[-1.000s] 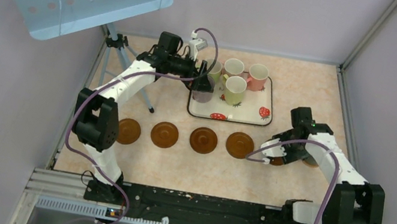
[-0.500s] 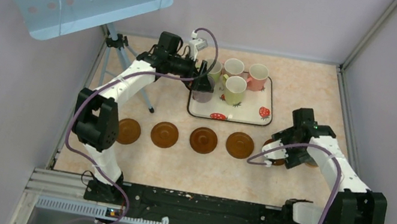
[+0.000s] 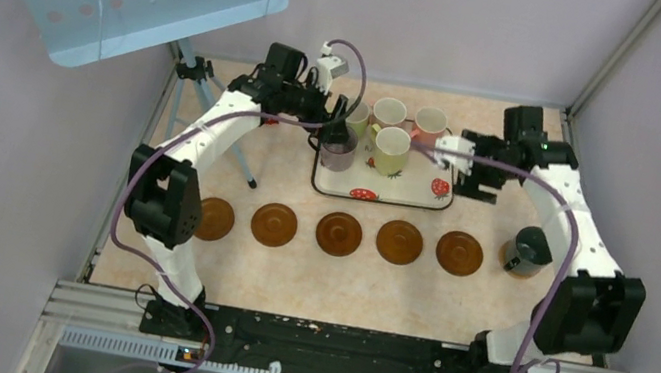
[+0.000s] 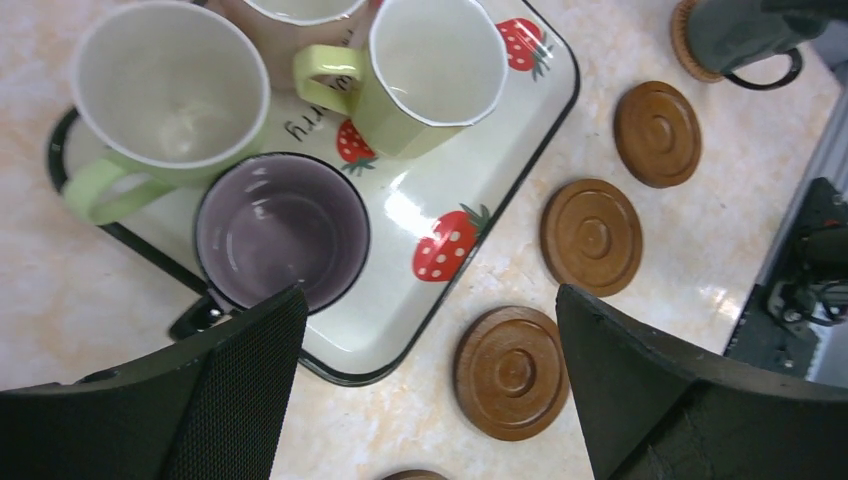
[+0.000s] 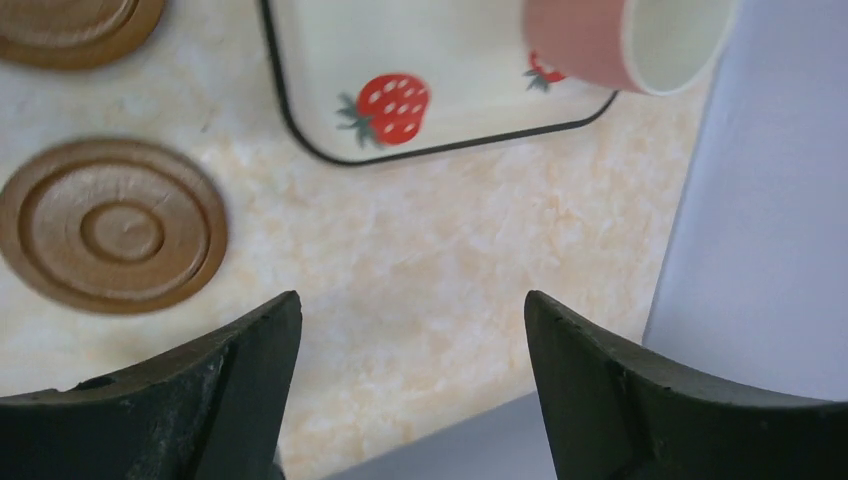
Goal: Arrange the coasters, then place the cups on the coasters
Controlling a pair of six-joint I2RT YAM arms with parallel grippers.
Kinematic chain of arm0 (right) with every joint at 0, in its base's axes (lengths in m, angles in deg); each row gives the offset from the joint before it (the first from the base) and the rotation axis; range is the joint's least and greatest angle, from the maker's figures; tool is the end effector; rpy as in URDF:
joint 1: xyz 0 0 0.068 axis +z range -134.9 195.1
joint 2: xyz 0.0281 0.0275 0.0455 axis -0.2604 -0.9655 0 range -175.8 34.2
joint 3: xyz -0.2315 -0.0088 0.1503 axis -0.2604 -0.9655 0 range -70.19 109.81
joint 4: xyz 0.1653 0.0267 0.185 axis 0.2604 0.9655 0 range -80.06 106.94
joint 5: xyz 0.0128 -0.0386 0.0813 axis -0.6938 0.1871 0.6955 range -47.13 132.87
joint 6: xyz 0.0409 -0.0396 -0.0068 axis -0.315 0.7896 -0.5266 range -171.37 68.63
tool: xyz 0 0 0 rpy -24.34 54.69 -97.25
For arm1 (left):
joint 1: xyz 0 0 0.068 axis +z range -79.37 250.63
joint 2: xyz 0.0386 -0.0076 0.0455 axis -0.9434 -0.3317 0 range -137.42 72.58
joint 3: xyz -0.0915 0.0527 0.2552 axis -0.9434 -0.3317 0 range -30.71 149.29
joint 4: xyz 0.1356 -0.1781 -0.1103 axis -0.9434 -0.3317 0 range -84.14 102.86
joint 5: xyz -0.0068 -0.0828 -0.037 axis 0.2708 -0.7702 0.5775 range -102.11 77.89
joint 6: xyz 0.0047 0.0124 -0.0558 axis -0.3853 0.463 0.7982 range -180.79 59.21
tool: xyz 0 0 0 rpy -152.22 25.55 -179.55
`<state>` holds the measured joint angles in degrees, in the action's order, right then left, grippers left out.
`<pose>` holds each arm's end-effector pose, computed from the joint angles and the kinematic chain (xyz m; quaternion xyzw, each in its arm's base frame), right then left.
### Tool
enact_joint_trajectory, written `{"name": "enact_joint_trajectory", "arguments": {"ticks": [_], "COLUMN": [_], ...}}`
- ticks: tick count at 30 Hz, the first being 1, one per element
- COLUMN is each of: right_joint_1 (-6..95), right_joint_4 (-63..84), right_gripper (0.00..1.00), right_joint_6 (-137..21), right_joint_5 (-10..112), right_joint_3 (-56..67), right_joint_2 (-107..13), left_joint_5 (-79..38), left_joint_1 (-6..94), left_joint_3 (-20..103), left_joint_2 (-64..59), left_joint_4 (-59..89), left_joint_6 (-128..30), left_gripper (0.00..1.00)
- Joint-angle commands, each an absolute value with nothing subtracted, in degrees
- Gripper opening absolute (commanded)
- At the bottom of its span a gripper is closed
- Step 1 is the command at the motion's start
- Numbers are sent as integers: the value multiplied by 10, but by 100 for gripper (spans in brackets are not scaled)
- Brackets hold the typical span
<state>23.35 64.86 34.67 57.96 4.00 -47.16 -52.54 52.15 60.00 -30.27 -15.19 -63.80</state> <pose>0.2662 0.0493 0.3084 -0.7269 0.6311 -0.0509 0.2661 0.3704 -0.1515 0.3164 0.3016 0.8091 -0.3637 0.3494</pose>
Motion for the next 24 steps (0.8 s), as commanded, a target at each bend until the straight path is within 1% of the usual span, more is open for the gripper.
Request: {"name": "enact_joint_trajectory", "arguments": {"ticks": [1, 6, 8, 11, 17, 22, 24], "right_joint_1": [237, 237, 237, 235, 207, 181, 175], "right_joint_4": [671, 659, 643, 622, 600, 592, 589], "right_gripper": [81, 81, 81, 81, 81, 81, 81], "right_joint_6": [132, 27, -1, -50, -122, -141, -143], "right_joint_5": [680, 705, 711, 715, 726, 726, 722], "right_joint_3": [172, 222, 222, 222, 228, 224, 222], "right_joint_2": [-552, -591, -592, -591, -585, -577, -573], "left_joint_5": [-475, -429, -407, -392, -389, -399, -406], "left_joint_1": [520, 522, 527, 537, 564, 574, 575], "left_joint_3": [660, 739, 757, 765, 797, 846, 852], "left_joint_2": [-319, -375, -393, -413, -456, -508, -524], "left_joint_4": [-202, -306, -323, -325, -345, -390, -403], "left_joint_6": [-731, -859, -906, -965, -1070, -1150, -1177], "left_gripper": [99, 99, 99, 96, 92, 92, 90]}}
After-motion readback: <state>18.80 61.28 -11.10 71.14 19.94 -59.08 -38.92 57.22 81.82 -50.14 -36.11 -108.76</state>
